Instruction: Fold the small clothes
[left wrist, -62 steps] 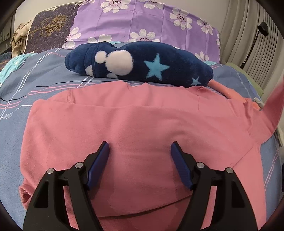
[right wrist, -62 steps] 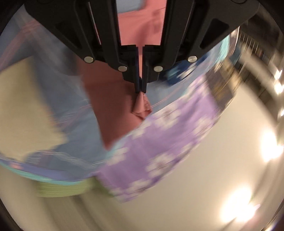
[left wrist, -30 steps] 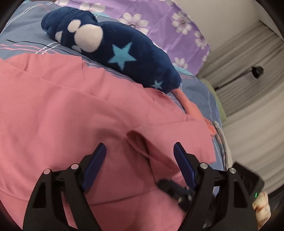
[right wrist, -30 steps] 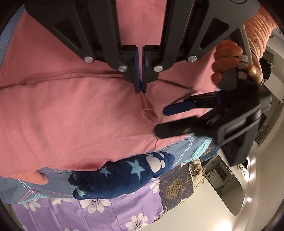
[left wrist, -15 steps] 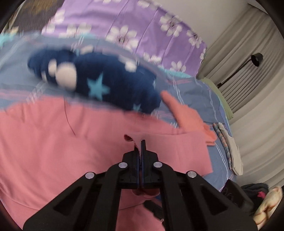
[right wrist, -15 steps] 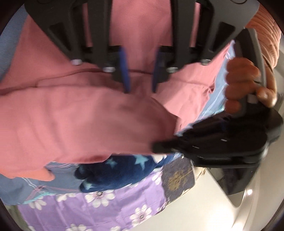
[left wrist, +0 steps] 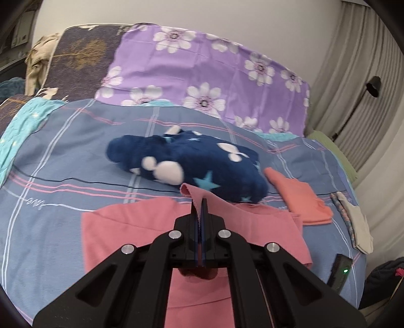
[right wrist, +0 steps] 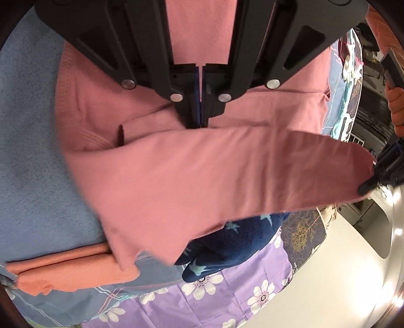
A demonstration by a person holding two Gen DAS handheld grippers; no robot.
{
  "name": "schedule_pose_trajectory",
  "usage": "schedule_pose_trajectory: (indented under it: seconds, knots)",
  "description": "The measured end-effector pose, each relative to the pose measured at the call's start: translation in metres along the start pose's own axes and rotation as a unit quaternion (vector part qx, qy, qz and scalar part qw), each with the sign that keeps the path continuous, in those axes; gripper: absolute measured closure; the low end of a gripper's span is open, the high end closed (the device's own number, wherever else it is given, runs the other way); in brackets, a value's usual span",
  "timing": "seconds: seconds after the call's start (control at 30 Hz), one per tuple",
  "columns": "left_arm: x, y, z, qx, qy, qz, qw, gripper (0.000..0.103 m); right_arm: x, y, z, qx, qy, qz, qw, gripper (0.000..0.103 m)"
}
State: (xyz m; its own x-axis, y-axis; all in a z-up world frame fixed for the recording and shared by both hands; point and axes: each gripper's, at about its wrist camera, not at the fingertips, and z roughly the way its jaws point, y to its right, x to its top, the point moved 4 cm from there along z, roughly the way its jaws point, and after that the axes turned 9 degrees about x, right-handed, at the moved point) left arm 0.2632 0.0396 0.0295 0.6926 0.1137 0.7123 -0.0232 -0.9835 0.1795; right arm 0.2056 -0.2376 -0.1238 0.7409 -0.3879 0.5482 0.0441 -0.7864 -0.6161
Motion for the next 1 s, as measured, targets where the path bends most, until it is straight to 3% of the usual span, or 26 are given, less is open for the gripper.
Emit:
schedule_pose_trajectory:
  seconds: [0.3, 0.43, 0.6, 0.67, 0.73, 0.83, 0.87, 0.9, 1.0]
  knots:
    - [-0.030, -0.062, 0.029, 0.056, -0.039, -0.023, 0.9974, 0.102, 0.003, 0.014, -0.006, -0.007, 0.014, 0.021, 1.000, 0.103]
    - [-0.043, -0.100, 0.054, 0.096, -0.066, -0.053, 0.9917, 0.102, 0.006, 0.014, -0.004, -0.007, 0.012, 0.022, 1.000, 0.103]
    - [-0.050, -0.133, 0.063, 0.131, -0.069, -0.083, 0.9855, 0.100, 0.006, 0.011, -0.002, -0.007, 0.009, 0.019, 1.000, 0.102]
    - [-0.053, -0.141, 0.062, 0.134, -0.066, -0.101, 0.9835, 0.093, 0.006, 0.011, -0.001, -0.007, 0.008, 0.018, 1.000, 0.102]
    - [-0.055, -0.140, 0.058, 0.115, -0.061, -0.111, 0.9852, 0.091, 0.006, 0.011, -0.001, -0.007, 0.008, 0.018, 1.000, 0.102]
    - [-0.060, -0.121, 0.058, 0.092, -0.058, -0.083, 0.9906, 0.081, 0.005, 0.012, -0.001, -0.005, 0.007, 0.019, 1.000, 0.102]
    - [-0.063, -0.113, 0.060, 0.094, -0.062, -0.067, 0.9914, 0.070, 0.006, 0.012, -0.001, -0.005, 0.007, 0.019, 1.000, 0.102]
    - [-0.070, -0.105, 0.063, 0.107, -0.067, -0.041, 0.9912, 0.061, 0.006, 0.012, 0.000, -0.004, 0.007, 0.020, 1.000, 0.102]
    - [-0.091, -0.091, 0.080, 0.181, -0.085, 0.039, 0.9791, 0.060, 0.005, 0.012, -0.001, -0.002, 0.008, 0.022, 1.000, 0.102]
